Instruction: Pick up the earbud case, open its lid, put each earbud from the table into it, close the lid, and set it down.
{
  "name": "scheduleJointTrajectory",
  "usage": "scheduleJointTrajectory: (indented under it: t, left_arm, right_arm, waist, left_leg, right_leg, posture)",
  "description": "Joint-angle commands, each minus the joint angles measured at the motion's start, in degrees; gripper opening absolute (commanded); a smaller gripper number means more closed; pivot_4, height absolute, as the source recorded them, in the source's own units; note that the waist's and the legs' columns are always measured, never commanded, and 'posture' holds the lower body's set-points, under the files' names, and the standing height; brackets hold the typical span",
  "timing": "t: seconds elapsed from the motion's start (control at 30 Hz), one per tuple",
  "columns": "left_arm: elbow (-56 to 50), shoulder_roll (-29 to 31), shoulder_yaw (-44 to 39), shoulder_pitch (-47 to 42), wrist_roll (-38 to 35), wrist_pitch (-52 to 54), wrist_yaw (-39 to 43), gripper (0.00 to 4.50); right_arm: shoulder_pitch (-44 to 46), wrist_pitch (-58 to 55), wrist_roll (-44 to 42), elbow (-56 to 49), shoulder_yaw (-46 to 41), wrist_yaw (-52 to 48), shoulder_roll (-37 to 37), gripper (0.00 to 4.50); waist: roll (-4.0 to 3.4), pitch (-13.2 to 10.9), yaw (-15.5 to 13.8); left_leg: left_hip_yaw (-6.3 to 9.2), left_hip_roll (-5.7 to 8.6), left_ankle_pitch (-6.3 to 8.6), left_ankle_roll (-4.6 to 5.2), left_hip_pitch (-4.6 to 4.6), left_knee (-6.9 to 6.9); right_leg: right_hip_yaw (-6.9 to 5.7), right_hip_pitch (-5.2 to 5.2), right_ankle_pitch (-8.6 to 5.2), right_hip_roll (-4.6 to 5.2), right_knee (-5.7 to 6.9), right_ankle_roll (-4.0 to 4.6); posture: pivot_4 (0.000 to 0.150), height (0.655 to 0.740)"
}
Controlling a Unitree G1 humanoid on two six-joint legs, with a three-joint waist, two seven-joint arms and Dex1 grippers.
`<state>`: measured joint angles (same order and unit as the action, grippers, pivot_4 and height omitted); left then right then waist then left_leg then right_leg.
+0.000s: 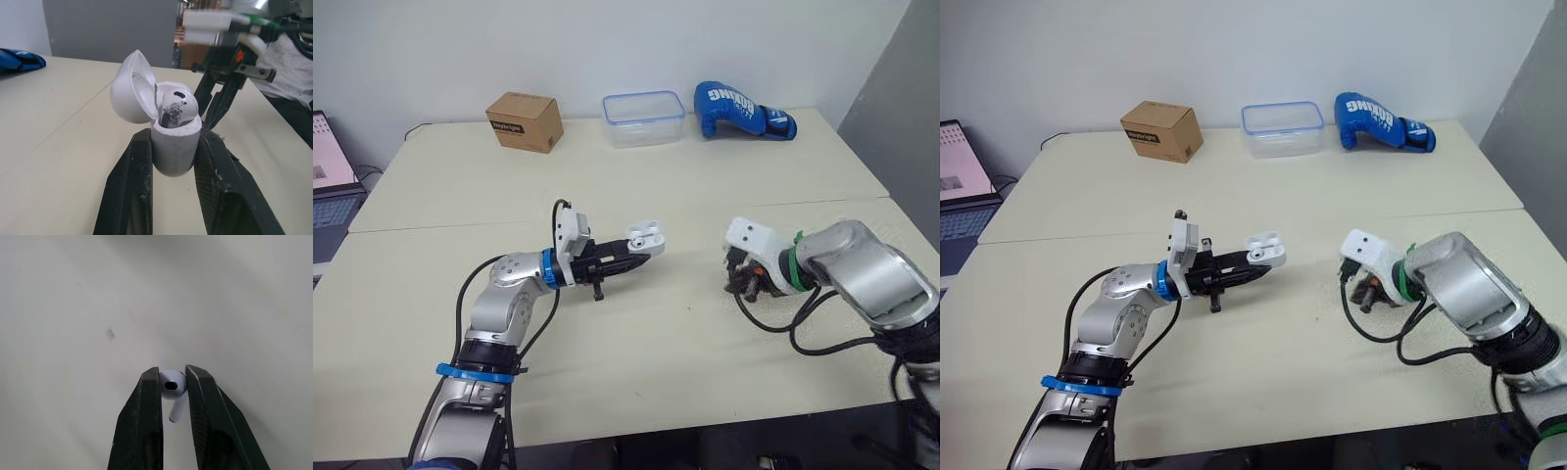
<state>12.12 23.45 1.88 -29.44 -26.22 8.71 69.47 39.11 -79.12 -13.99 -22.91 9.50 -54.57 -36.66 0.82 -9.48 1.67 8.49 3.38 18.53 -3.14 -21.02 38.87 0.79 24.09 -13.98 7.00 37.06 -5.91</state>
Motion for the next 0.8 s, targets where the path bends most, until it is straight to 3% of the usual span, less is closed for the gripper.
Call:
scheduleJointTrajectory:
  t: [0.03,0.2,0.33,0.8]
  left_arm:
    - [0.5,-0.1,-0.9,-1.8,-0.4,-1.3,0.8,0.84]
    - [2.6,-0.3,-0.8,-3.2,-0.2,-1.7,1.3,0.84]
    - [3.9,-0.3,-0.8,-3.9,0.0,-2.1,1.9,0.84]
    - [4.8,-0.7,-0.6,-6.1,0.1,-0.8,2.6,0.84]
  right_arm:
    - [-0.5,-3.6,-6.4,-4.9,-16.1,3.4,9.3,0.35]
    - [-1.9,-4.0,-11.0,-9.2,-23.2,9.6,19.6,0.35]
    - [-2.1,0.2,-13.6,-11.0,-24.1,13.2,23.6,0.35]
    - [-7.4,29.3,-4.8,-10.5,-6.0,25.3,24.6,0.35]
  waist:
    - [-0.03,0.0,0.0]
    - [-0.04,0.0,0.0]
    - [-0.06,0.0,0.1]
    - [-0.06,0.0,0.3]
  left_leg:
    - [-0.01,0.03,0.00,0.00,0.00,0.00]
    - [0.11,0.05,0.00,0.00,0.00,0.01]
    - [0.10,0.05,0.00,0.00,0.01,0.01]
    - [0.06,0.04,0.00,0.00,0.03,0.00]
  right_leg:
    - [0.04,0.03,0.00,0.01,0.06,0.00]
    - [-0.04,-0.02,0.00,0.01,0.00,0.00]
    - [-0.01,0.01,0.00,0.00,0.07,0.00]
    - [0.01,0.01,0.00,-0.01,0.06,0.00]
  posture:
    - [0.150,0.7307]
    - [0.150,0.7307]
    - [0.150,0.7307]
    - [0.150,0.7307]
